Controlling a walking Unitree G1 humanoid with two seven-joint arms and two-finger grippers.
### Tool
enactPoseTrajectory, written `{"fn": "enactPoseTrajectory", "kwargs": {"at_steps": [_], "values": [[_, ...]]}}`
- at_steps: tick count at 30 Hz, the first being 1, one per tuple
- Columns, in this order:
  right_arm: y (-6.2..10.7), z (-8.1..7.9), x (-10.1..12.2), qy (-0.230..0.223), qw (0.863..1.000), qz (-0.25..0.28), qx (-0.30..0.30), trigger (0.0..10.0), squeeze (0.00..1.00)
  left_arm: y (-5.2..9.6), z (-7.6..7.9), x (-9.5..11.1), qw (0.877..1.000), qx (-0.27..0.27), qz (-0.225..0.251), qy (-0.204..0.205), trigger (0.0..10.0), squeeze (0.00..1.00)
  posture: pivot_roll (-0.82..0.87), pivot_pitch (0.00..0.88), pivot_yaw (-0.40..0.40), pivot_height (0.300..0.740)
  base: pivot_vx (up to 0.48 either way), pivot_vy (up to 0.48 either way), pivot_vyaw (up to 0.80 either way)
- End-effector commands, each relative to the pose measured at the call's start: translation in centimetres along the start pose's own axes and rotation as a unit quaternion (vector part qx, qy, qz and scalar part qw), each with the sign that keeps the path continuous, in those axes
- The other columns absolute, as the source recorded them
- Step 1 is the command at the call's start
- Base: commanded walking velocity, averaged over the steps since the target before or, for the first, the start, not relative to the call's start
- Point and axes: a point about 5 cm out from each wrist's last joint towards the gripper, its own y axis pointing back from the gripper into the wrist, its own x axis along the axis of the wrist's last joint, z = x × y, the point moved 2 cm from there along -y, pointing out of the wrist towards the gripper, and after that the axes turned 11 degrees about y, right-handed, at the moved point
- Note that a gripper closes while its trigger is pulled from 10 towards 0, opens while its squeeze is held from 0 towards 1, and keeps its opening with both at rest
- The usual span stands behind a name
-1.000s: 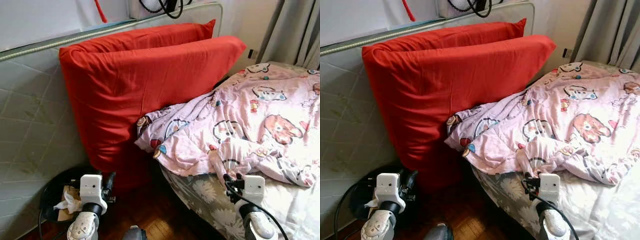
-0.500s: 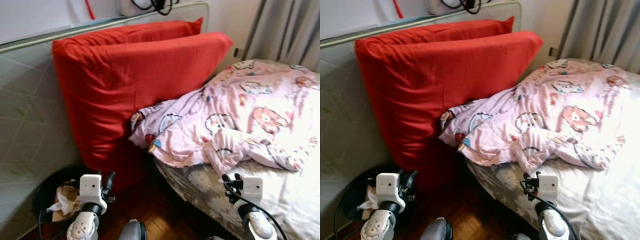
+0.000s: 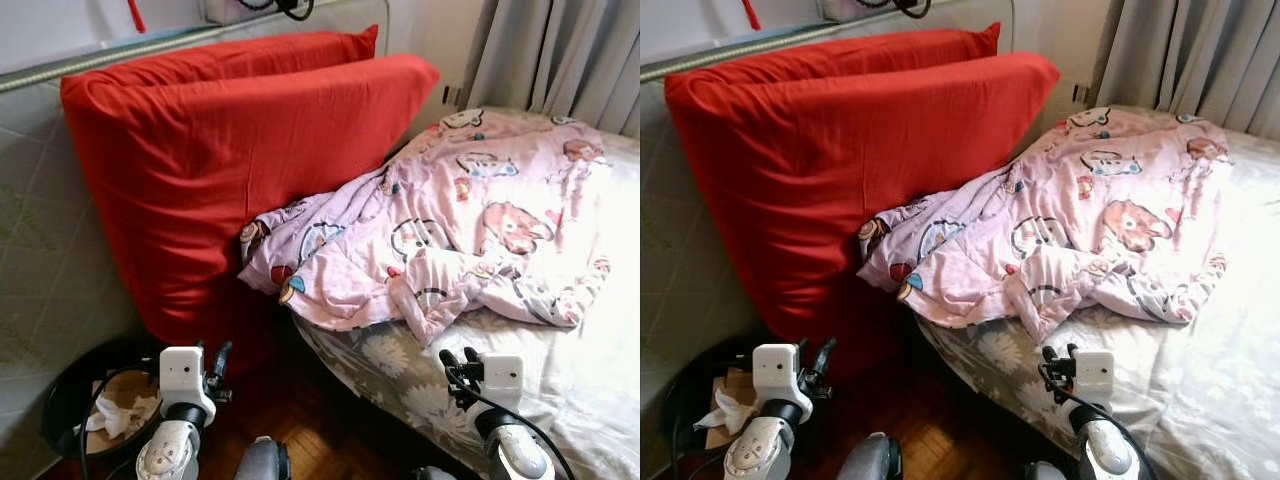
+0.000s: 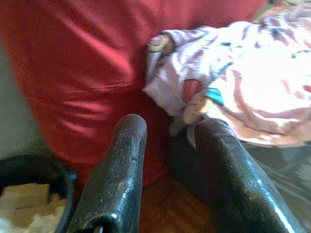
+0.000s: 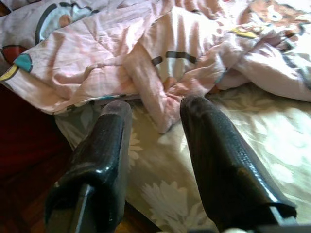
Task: Clean up the room
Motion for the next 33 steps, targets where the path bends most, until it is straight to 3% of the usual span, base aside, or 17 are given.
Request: {"fn": "enactPoseTrajectory", "kwargs": {"at_steps": [1, 4, 13, 33], "values": [[-0.34, -0.52, 0.45, 0.001, 1.0, 0.009, 0.009, 10.0, 0.0, 0.21, -0.55, -0.25, 1.0, 0.009, -0.008, 0.0, 10.0, 0.0, 0.0, 0.0, 0.046, 0.625, 0.0, 0.0, 0.8], [-0.34, -0.59, 0.36, 0.001, 1.0, 0.007, 0.012, 10.0, 0.0, 0.2, -0.53, -0.24, 1.0, 0.008, -0.008, 0.0, 10.0, 0.0, 0.0, 0.0, 0.047, 0.625, 0.0, 0.0, 0.8], [-0.37, -0.57, 0.25, -0.006, 1.0, 0.005, 0.009, 10.0, 0.0, 0.17, -0.5, -0.24, 1.0, 0.007, -0.009, 0.001, 10.0, 0.0, 0.0, 0.0, 0.047, 0.625, 0.0, 0.0, 0.0], [-0.78, -0.31, 0.52, -0.009, 1.0, 0.006, -0.004, 10.0, 0.0, 0.17, -0.17, -0.27, 1.0, 0.001, -0.007, 0.002, 10.0, 0.0, 0.0, 0.0, 0.04, 0.625, 0.278, 0.0, 0.0]]}}
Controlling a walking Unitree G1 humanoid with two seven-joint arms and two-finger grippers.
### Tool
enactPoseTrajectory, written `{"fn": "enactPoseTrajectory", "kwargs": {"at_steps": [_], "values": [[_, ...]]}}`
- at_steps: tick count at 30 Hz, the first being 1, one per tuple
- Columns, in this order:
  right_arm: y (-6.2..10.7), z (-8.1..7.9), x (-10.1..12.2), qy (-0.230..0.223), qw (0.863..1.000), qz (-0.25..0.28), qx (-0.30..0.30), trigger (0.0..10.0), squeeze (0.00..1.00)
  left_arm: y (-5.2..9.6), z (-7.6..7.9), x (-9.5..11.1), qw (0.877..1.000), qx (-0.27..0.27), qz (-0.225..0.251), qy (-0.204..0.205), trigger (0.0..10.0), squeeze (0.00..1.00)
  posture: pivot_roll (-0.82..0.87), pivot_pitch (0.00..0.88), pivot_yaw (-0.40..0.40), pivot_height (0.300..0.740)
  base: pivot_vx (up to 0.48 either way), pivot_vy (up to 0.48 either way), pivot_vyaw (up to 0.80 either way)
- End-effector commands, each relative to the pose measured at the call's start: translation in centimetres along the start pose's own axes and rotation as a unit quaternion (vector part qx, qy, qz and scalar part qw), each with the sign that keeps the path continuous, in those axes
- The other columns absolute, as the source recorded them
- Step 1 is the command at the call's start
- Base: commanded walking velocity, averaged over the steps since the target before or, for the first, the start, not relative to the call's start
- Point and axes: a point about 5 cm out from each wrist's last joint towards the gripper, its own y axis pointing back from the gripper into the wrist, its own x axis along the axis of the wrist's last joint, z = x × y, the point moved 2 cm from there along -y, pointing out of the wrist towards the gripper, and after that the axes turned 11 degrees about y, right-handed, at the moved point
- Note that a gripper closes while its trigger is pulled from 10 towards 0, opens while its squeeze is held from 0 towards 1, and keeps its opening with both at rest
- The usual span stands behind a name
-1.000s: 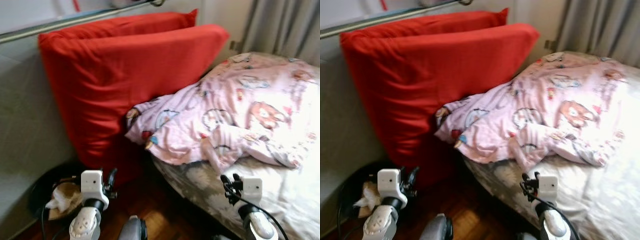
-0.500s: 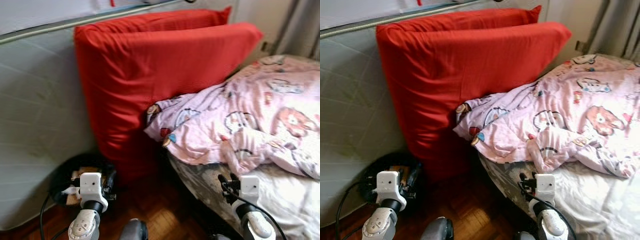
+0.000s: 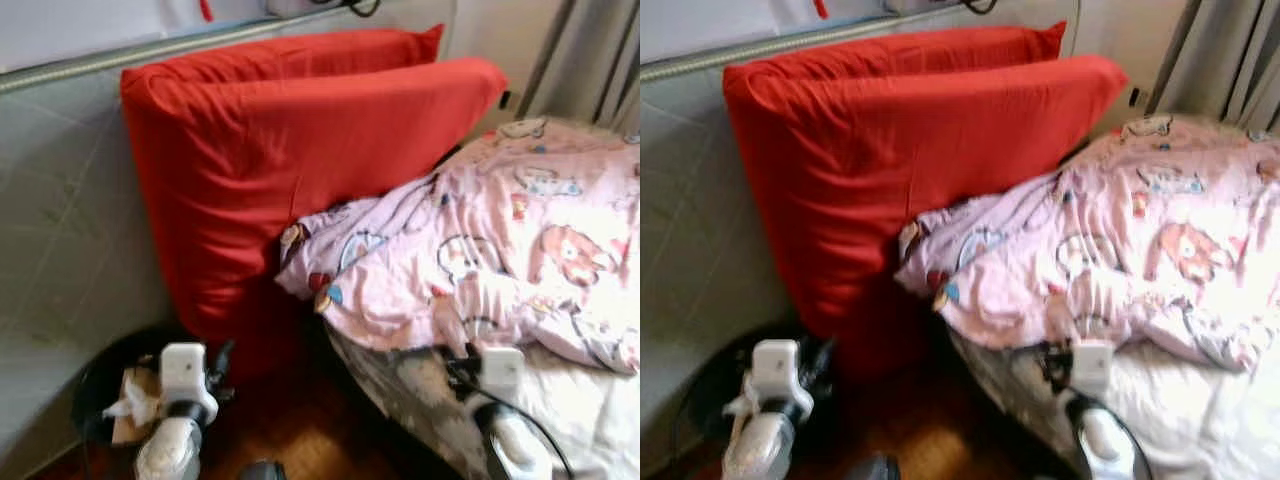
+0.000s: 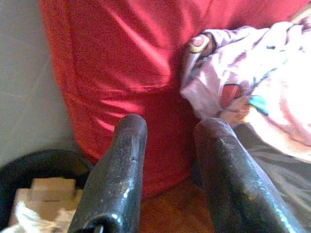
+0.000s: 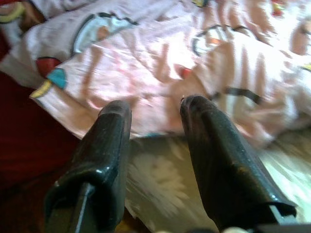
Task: Clean up the room
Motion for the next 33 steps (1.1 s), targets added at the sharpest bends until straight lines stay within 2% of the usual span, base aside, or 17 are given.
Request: {"fn": "enactPoseTrajectory", "kwargs": {"at_steps": [1, 11, 14, 17, 21, 27, 28, 33], "values": [[0.4, 0.8, -0.4, 0.003, 1.0, -0.008, -0.012, 10.0, 0.0, -0.4, 0.6, 0.3, 1.0, -0.009, 0.004, 0.005, 10.0, 0.0, 0.0, 0.0, 0.041, 0.625, 0.307, 0.0, 0.0], [0.3, 0.7, -0.3, 0.0, 1.0, -0.008, -0.017, 10.0, 0.0, -0.4, 0.6, 0.4, 1.0, -0.01, 0.006, 0.004, 10.0, 0.0, 0.0, 0.0, 0.044, 0.625, 0.311, 0.0, 0.0], [0.3, 0.9, -0.7, 0.002, 0.999, -0.024, -0.023, 10.0, 0.0, -0.3, 0.6, 0.4, 1.0, -0.009, 0.006, 0.004, 10.0, 0.0, 0.0, 0.0, 0.041, 0.625, 0.302, 0.0, -0.35], [0.2, 0.8, -0.8, 0.008, 0.999, -0.027, -0.018, 10.0, 0.0, -0.2, 0.7, 0.3, 1.0, -0.013, 0.003, 0.005, 10.0, 0.0, 0.0, 0.0, 0.042, 0.625, 0.0, 0.0, 0.0], [-0.6, 1.1, -1.9, -0.024, 0.995, -0.086, -0.049, 10.0, 0.0, -0.5, 1.1, 0.7, 1.0, -0.02, 0.006, 0.005, 10.0, 0.0, 0.02, 0.0, 0.041, 0.625, 0.0, 0.0, 0.0], [-1.2, 1.5, -2.4, -0.018, 0.99, -0.13, -0.055, 10.0, 0.0, -1.7, 1.5, 2.0, 0.999, -0.027, 0.023, 0.005, 10.0, 0.0, 0.05, 0.003, 0.035, 0.625, 0.0, 0.0, 0.0], [-1.4, 1.5, -2.4, -0.019, 0.989, -0.133, -0.056, 10.0, 1.0, -1.9, 1.6, 2.2, 0.999, -0.025, 0.025, 0.007, 10.0, 0.0, 0.06, 0.019, 0.034, 0.625, 0.0, 0.0, 0.0], [-1.4, 1.6, -2.7, -0.015, 0.986, -0.151, -0.061, 10.0, 1.0, -2.1, 1.6, 2.8, 0.999, -0.014, 0.036, 0.015, 10.0, 0.0, 0.09, 0.059, 0.032, 0.625, 0.0, 0.0, 0.0]]}}
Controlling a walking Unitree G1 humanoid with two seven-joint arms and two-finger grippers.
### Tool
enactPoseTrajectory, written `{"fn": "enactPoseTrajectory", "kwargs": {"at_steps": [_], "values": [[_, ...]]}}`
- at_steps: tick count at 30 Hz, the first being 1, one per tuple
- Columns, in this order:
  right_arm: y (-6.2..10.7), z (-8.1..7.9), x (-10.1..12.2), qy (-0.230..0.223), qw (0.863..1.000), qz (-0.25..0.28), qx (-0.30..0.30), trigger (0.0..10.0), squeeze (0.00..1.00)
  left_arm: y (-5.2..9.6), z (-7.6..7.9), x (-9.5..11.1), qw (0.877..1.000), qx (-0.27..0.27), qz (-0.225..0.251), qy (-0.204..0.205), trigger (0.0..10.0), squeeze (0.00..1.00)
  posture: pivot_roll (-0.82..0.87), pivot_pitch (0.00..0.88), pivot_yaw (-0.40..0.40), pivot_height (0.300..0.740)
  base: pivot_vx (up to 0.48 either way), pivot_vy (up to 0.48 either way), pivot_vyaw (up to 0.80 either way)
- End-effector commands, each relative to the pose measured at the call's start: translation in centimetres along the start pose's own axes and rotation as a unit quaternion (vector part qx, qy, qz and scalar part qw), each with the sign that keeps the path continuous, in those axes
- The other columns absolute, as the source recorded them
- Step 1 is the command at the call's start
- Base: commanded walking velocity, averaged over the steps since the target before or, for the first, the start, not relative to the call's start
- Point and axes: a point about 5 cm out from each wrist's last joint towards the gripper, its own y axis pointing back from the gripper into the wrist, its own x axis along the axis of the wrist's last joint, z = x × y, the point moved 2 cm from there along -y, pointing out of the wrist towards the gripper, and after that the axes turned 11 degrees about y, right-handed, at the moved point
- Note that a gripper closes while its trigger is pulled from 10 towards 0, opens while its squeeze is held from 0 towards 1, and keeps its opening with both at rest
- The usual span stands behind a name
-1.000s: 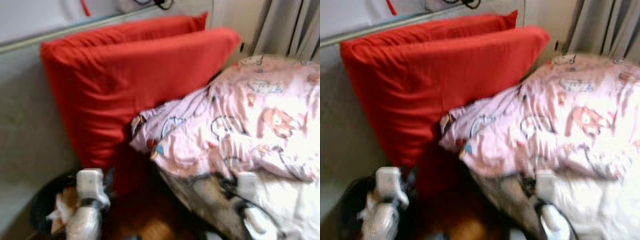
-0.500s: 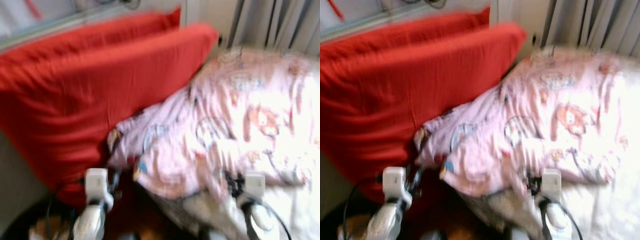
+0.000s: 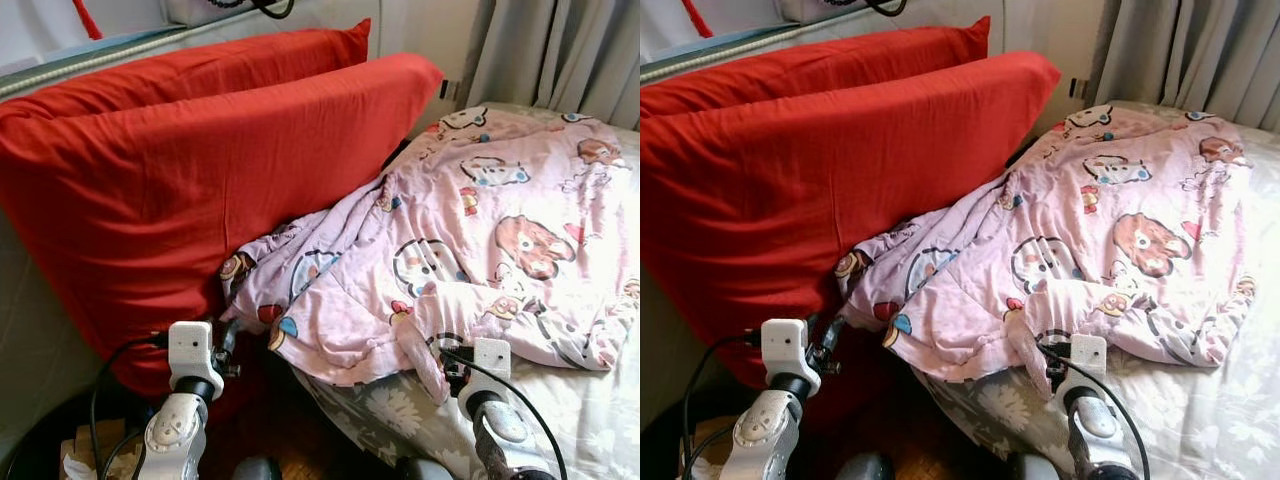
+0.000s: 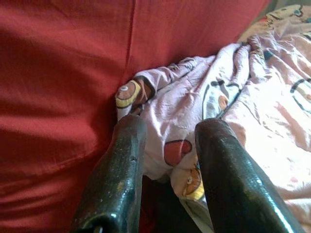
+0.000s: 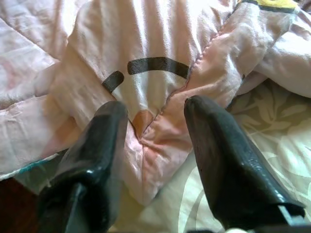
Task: Clean up the room
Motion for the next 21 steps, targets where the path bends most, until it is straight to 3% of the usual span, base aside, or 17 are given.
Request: {"fn": "enactPoseTrajectory", "kwargs": {"at_steps": [1, 9, 15, 16, 17, 21], "values": [[0.0, -0.2, -0.5, 0.007, 1.0, -0.02, 0.002, 10.0, 1.0, -0.1, -0.3, 0.6, 1.0, 0.015, 0.009, 0.014, 10.0, 0.0, 0.09, 0.065, 0.029, 0.625, 0.0, 0.0, 0.0], [0.2, -0.6, -1.3, 0.017, 0.999, -0.033, 0.011, 10.0, 1.0, 0.9, 0.5, 1.5, 0.999, 0.016, 0.026, 0.031, 10.0, 0.0, 0.13, 0.077, 0.025, 0.625, 0.0, 0.0, 0.0], [-0.3, -0.4, 0.0, 0.014, 1.0, -0.021, 0.001, 10.0, 1.0, 2.1, 1.2, 2.8, 0.999, 0.012, 0.039, 0.036, 10.0, 0.0, 0.15, 0.176, 0.014, 0.625, 0.0, 0.0, 0.0], [-0.4, -0.4, 0.1, 0.015, 1.0, -0.02, 0.0, 10.0, 0.94, 2.3, 1.2, 2.9, 0.998, 0.014, 0.038, 0.037, 10.0, 0.0, 0.16, 0.181, 0.012, 0.625, 0.0, 0.0, 0.0], [-0.5, -0.4, 0.2, 0.016, 1.0, -0.021, -0.001, 10.0, 0.0, 2.6, 1.2, 3.0, 0.998, 0.016, 0.037, 0.038, 10.0, 0.0, 0.16, 0.2, 0.011, 0.625, 0.0, 0.0, 0.0], [-0.6, -0.6, 0.4, 0.018, 1.0, -0.023, 0.0, 10.0, 0.0, 3.5, 1.1, 3.7, 0.998, 0.022, 0.038, 0.037, 10.0, 0.0, 0.18, 0.221, 0.011, 0.625, 0.0, 0.0, 0.0]]}}
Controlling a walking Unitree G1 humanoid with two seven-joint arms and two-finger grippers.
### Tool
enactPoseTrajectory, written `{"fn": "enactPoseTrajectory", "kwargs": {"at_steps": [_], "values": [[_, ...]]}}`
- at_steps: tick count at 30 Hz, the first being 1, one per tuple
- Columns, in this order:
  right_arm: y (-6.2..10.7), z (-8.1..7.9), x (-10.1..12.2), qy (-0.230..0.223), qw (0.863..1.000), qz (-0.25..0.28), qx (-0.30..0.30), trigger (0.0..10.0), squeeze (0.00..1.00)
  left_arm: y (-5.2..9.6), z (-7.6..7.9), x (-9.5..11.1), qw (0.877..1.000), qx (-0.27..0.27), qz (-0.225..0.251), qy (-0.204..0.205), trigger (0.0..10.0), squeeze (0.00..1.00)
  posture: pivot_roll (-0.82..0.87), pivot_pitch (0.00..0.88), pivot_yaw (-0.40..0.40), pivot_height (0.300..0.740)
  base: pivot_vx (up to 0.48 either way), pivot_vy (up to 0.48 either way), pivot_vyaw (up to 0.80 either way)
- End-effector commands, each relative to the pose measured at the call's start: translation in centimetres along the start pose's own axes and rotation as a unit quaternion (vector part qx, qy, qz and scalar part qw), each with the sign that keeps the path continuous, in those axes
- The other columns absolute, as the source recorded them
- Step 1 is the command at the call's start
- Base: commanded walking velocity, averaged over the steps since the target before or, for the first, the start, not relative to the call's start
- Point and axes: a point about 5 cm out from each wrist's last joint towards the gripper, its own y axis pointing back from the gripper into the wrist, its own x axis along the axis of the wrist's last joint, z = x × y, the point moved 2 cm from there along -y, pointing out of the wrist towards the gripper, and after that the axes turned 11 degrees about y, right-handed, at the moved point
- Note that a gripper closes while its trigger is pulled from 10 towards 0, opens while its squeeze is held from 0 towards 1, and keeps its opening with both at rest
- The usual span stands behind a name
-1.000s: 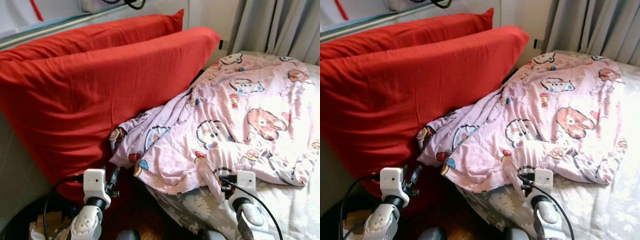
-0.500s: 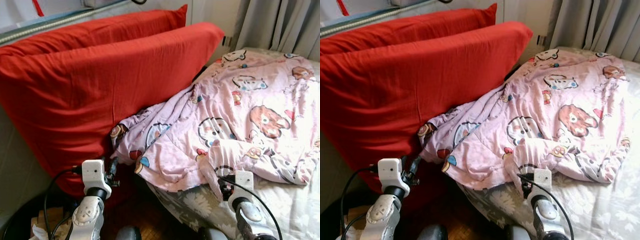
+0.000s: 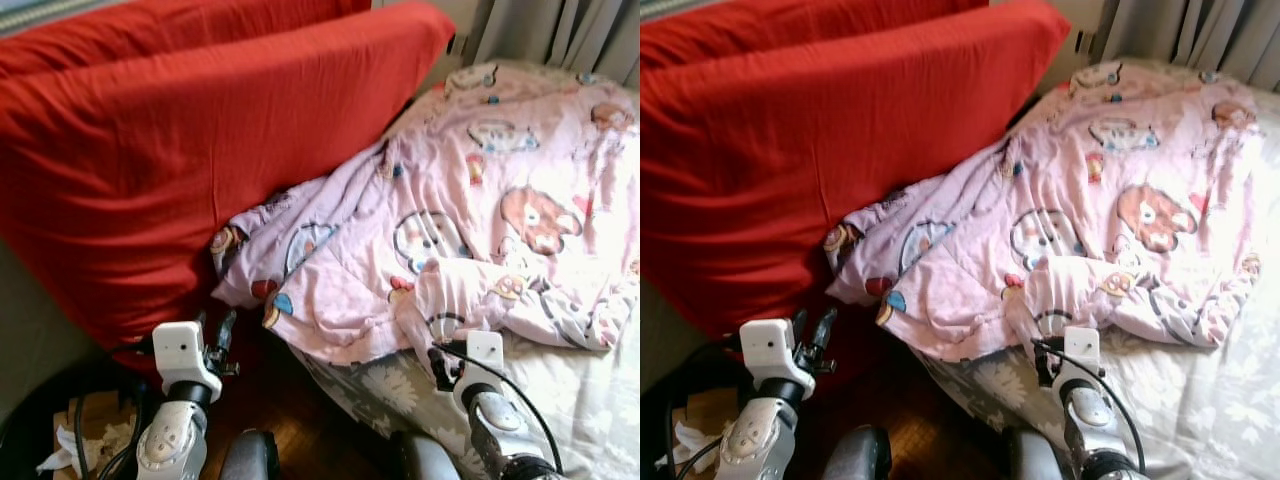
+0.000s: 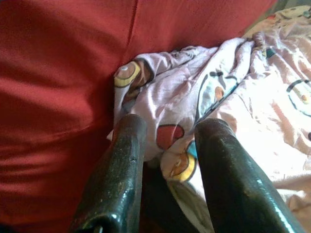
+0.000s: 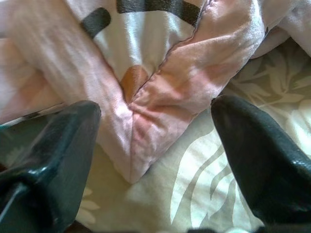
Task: Clean up the room
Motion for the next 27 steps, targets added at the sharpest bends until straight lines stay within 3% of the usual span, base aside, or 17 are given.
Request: {"fn": "enactPoseTrajectory", "kwargs": {"at_steps": [1, 5, 11, 19, 27], "values": [[0.0, -0.5, -0.5, -0.004, 1.0, -0.014, 0.004, 10.0, 0.0, 0.5, -0.3, 0.3, 1.0, 0.007, -0.004, 0.002, 10.0, 0.0, 0.19, 0.22, 0.013, 0.625, 0.0, 0.0, 0.0], [0.1, -0.9, -0.7, -0.012, 1.0, -0.017, 0.007, 10.0, 0.0, 1.6, -0.4, 0.3, 1.0, 0.007, -0.014, -0.003, 10.0, 0.0, 0.19, 0.169, 0.015, 0.625, 0.0, 0.0, 0.0], [0.0, -1.4, -0.3, -0.009, 1.0, -0.015, 0.014, 10.0, 0.0, 2.0, 0.0, 1.1, 1.0, 0.006, -0.018, -0.004, 10.0, 0.0, 0.21, 0.234, 0.012, 0.625, 0.0, 0.0, 0.0], [-0.3, -0.5, 0.1, -0.008, 1.0, -0.021, -0.008, 10.0, 0.0, 3.2, -0.1, 1.2, 0.999, 0.018, -0.031, -0.004, 10.0, 0.0, 0.23, 0.244, 0.013, 0.625, 0.0, 0.0, 0.0], [-0.4, -0.6, 0.3, -0.009, 1.0, -0.024, -0.007, 10.0, 0.0, 3.6, -0.1, 1.6, 0.999, 0.019, -0.035, -0.008, 10.0, 0.0, 0.24, 0.252, 0.018, 0.625, 0.0, 0.0, 0.0]]}}
